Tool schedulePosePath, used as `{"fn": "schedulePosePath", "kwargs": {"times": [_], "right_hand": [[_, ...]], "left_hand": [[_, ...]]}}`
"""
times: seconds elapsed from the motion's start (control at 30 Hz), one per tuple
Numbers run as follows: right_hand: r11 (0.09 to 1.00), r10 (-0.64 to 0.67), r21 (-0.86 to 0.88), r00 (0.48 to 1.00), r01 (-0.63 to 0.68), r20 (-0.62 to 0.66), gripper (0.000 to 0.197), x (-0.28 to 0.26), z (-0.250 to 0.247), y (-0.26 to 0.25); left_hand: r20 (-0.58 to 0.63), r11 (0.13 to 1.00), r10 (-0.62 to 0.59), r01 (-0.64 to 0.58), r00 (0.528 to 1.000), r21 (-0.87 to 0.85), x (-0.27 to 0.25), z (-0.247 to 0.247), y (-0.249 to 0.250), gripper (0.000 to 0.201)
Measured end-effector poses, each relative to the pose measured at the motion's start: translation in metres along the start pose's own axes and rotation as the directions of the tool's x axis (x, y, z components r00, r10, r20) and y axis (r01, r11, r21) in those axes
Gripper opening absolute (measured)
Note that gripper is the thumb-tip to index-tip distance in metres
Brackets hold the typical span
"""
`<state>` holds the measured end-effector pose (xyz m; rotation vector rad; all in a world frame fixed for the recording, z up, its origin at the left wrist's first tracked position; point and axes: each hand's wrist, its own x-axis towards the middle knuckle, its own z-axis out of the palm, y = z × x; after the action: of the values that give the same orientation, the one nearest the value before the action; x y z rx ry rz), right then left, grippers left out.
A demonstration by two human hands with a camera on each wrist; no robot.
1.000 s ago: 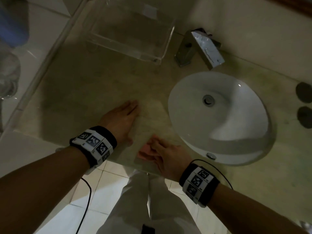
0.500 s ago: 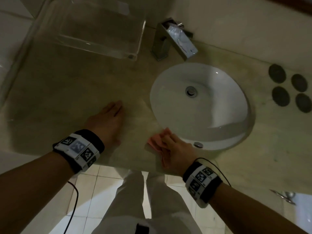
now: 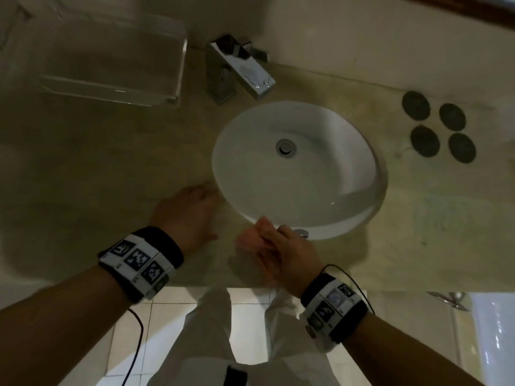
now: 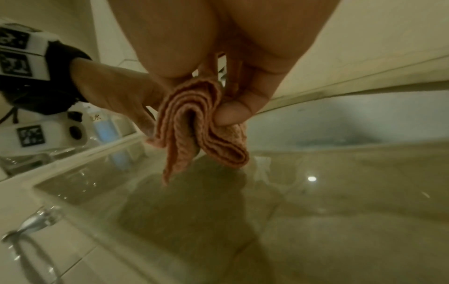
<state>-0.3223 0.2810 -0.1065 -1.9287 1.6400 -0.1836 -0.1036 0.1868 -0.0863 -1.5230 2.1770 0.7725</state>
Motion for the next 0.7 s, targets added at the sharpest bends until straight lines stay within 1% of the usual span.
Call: {"fn": "schedulePosePath", "kwargs": {"times": [0.07,0.23,0.33,0.4,0.5,0.7], "right_hand": [[1.0,-0.004,-0.008,0.997,0.004,-0.083,0.043,0.002,-0.013,0.009],[1.0,0.007,-0.002,0.976,-0.008,-0.219,0.035,-0.006,-0.047,0.046],[0.999,0.036,0.035,0.957,-0.027,-0.289,0.039,-0.019,-0.072,0.078],[0.997,0.066,0.066,0.935,-0.045,-0.348,0.044,-0.03,-0.09,0.106],[0.993,0.102,0.096,0.902,-0.068,-0.42,0.044,-0.051,-0.122,0.156],[0.979,0.203,0.123,0.87,-0.165,-0.45,0.044,-0.092,-0.187,0.269]], "left_hand": [[0.001,1.0,0.028,-0.028,1.0,-0.01,0.006,-0.002,0.021,0.091],[-0.011,0.997,0.076,-0.076,0.997,-0.003,0.021,-0.004,0.077,0.092],[-0.013,0.994,0.112,-0.111,0.994,0.009,0.029,-0.005,0.118,0.092],[-0.026,0.991,0.131,-0.131,0.991,0.018,0.037,-0.007,0.15,0.093],[-0.061,0.989,0.149,-0.148,0.987,0.018,0.05,-0.009,0.205,0.091],[-0.065,0.984,0.18,-0.179,0.982,0.017,0.083,0.006,0.32,0.086]]}}
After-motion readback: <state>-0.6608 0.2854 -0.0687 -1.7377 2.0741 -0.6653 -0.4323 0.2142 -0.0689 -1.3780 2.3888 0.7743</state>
